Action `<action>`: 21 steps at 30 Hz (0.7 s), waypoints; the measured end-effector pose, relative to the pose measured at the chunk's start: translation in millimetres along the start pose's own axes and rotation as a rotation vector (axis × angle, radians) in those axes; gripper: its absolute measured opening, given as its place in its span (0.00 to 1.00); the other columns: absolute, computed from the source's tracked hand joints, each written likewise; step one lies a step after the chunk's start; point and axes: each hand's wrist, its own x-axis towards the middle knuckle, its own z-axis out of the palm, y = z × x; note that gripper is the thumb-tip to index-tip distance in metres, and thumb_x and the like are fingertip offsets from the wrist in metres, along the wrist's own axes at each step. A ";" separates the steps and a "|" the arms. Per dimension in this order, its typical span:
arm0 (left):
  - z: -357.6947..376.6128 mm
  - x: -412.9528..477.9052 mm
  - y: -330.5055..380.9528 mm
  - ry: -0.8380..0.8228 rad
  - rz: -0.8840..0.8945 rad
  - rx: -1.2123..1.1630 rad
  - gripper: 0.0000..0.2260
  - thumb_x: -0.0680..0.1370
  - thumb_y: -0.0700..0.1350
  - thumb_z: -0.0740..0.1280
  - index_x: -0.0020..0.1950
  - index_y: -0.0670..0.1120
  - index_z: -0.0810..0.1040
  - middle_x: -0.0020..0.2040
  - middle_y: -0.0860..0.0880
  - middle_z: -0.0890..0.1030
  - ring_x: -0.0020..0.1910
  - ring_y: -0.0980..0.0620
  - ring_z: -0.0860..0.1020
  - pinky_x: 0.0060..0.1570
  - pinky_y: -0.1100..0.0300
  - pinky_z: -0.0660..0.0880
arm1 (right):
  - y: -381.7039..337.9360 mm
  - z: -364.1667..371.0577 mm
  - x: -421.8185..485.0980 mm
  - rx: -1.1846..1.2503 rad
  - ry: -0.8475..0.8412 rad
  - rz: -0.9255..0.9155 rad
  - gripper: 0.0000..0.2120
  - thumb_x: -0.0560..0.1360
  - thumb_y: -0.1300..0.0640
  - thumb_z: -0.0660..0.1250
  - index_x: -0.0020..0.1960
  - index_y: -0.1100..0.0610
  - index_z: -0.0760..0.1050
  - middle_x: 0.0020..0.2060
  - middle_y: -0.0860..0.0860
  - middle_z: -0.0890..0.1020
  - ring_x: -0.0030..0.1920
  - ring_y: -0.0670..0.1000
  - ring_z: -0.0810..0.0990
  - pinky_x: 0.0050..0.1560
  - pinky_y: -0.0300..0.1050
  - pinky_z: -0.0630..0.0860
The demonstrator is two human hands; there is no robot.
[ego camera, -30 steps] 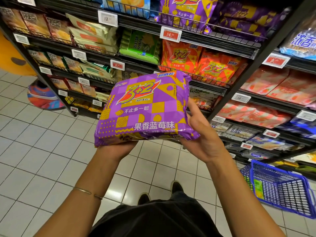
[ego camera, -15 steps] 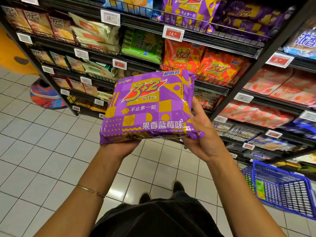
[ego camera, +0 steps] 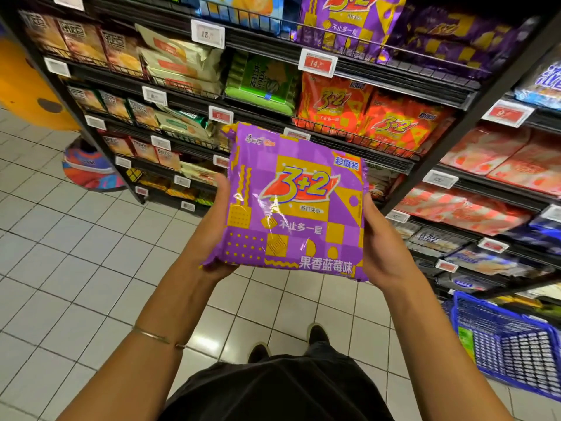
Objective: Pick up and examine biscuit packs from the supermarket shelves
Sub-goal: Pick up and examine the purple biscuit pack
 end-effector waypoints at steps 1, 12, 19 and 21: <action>8.1 1.9 7.3 -0.079 -0.034 0.009 0.36 0.70 0.75 0.68 0.69 0.54 0.82 0.59 0.45 0.87 0.59 0.48 0.85 0.56 0.47 0.83 | -0.6 -0.1 0.7 -0.010 0.000 0.001 0.31 0.79 0.42 0.60 0.78 0.54 0.68 0.72 0.59 0.77 0.72 0.64 0.75 0.71 0.70 0.71; 13.9 14.2 5.1 -0.076 -0.140 -0.071 0.35 0.68 0.74 0.60 0.66 0.54 0.82 0.63 0.45 0.85 0.60 0.42 0.85 0.52 0.44 0.85 | -0.1 -15.6 3.8 0.107 0.019 0.058 0.31 0.79 0.35 0.60 0.75 0.53 0.74 0.69 0.57 0.80 0.69 0.61 0.79 0.65 0.64 0.79; 9.9 16.4 6.8 -0.037 -0.111 -0.137 0.23 0.81 0.63 0.60 0.53 0.52 0.90 0.58 0.45 0.87 0.54 0.43 0.87 0.43 0.49 0.85 | 2.7 -20.2 5.5 0.112 0.018 0.063 0.21 0.81 0.40 0.63 0.61 0.51 0.85 0.62 0.56 0.85 0.62 0.59 0.84 0.60 0.63 0.81; 7.9 16.8 6.9 -0.045 -0.101 -0.125 0.21 0.84 0.58 0.59 0.50 0.51 0.90 0.53 0.46 0.88 0.50 0.45 0.88 0.41 0.51 0.85 | 2.6 -20.7 5.4 0.104 0.036 0.073 0.19 0.82 0.43 0.62 0.62 0.53 0.85 0.59 0.56 0.86 0.59 0.58 0.86 0.55 0.60 0.84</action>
